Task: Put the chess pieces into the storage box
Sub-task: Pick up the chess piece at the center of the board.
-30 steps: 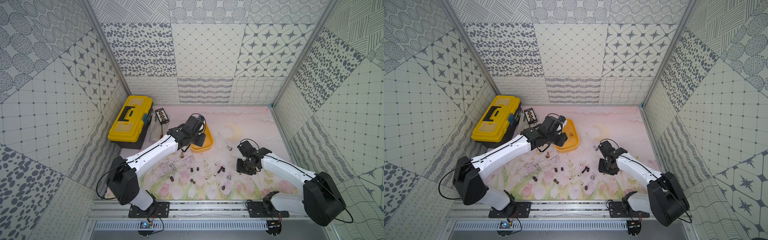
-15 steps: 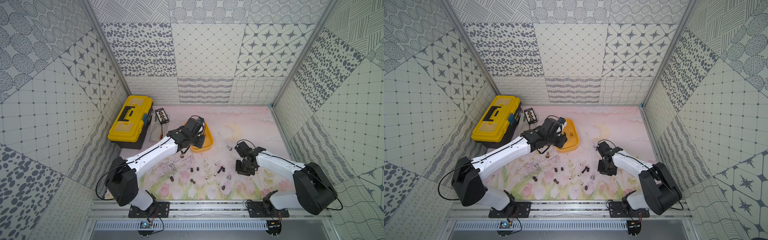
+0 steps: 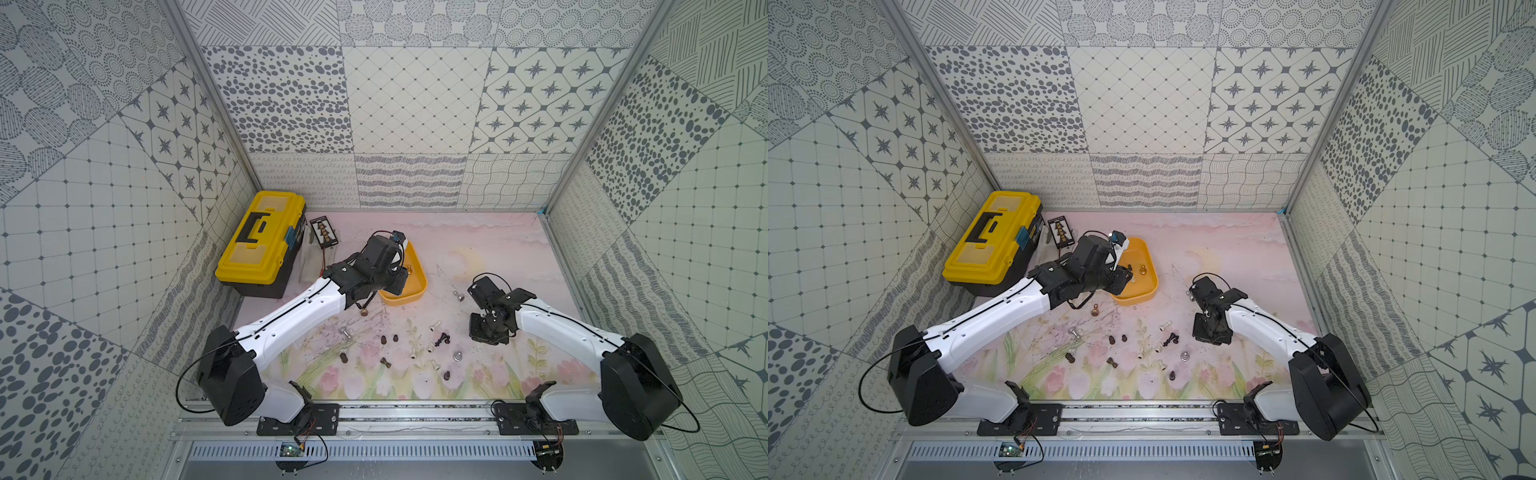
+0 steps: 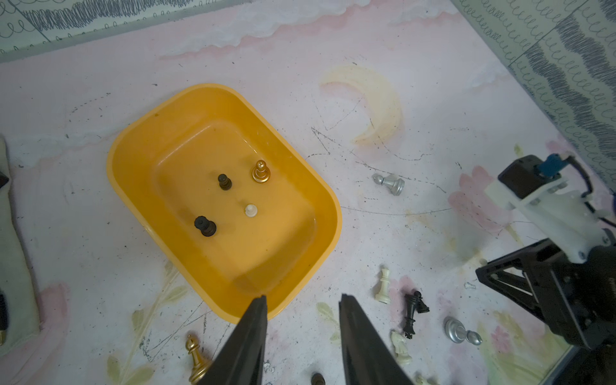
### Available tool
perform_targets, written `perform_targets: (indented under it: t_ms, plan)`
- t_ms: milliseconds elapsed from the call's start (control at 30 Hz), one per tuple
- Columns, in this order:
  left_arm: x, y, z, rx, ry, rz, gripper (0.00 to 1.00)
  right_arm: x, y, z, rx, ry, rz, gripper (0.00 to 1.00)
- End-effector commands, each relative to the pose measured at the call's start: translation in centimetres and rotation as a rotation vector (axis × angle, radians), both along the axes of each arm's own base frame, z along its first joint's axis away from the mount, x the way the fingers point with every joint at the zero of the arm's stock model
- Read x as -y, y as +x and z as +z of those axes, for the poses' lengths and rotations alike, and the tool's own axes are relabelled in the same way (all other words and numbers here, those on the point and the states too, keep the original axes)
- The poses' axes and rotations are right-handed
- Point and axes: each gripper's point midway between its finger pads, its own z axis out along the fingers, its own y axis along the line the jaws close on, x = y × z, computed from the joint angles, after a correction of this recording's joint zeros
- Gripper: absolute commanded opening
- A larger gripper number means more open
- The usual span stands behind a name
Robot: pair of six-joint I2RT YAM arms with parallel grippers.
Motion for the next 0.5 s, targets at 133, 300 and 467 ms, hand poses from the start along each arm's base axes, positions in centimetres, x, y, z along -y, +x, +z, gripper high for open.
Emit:
perform_targets:
  t_ms: [133, 300, 467]
  plan:
    - [-0.1, -0.3, 1.1, 0.046, -0.055, 0.001, 0.42, -3.0, 4.2, 6.0, 0.162, 0.057, 0.040, 0.11]
    - [-0.7, -0.8, 1.6, 0.053, -0.052, 0.013, 0.42, -8.7, 8.9, 9.4, 0.266, 0.117, 0.135, 0.11]
    - [-2.3, -1.3, 2.9, 0.085, -0.046, 0.063, 0.41, -15.5, 13.1, 12.0, 0.353, 0.227, 0.221, 0.11]
